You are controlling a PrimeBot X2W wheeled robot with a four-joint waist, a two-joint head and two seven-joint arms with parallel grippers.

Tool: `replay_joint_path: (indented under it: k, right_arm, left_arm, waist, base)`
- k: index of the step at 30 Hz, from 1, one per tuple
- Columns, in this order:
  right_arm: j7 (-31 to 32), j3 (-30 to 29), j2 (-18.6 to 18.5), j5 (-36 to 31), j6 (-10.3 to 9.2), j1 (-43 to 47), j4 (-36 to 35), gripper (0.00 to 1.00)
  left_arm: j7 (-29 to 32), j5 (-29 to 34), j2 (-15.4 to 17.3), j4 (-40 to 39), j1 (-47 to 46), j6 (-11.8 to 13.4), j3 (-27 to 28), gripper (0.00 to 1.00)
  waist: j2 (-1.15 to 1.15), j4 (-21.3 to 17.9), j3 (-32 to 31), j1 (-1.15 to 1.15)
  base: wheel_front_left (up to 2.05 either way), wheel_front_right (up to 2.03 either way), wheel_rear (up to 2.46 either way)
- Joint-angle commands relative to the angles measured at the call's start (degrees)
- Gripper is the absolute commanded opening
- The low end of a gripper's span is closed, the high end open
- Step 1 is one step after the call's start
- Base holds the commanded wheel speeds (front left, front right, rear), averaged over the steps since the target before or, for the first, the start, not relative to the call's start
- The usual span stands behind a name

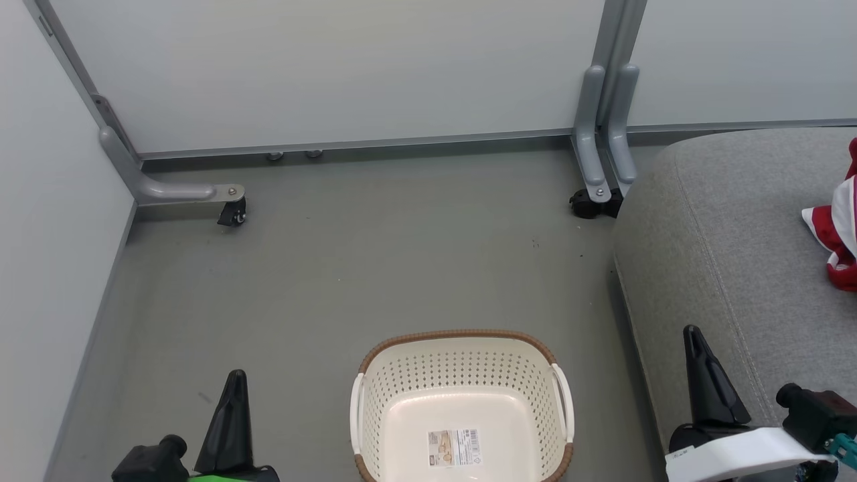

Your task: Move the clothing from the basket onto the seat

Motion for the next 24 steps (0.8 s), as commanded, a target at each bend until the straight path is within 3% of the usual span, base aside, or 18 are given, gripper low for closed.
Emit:
replay_joint_path:
  k: [1,24]
  right_arm:
    - [0.42,-0.32,-0.42,2.56,0.0,-1.81,-0.27,0.0]
    - [5.0,-1.51,-0.89,23.11,-0.01,-5.81,4.08,0.0]
  left_arm:
    - [0.37,-2.65,0.65,-0.39,-2.1,-0.41,0.49,0.0]
    - [4.75,-24.65,1.59,2.77,-6.16,-1.67,2.35,0.0]
  waist:
    - [0.0,-0.05,0.02,0.0]
    - [0.0,-0.85,0.36,0.0]
  base:
    - [0.0,0.0,0.0]
    - [0.0,0.0,0.0]
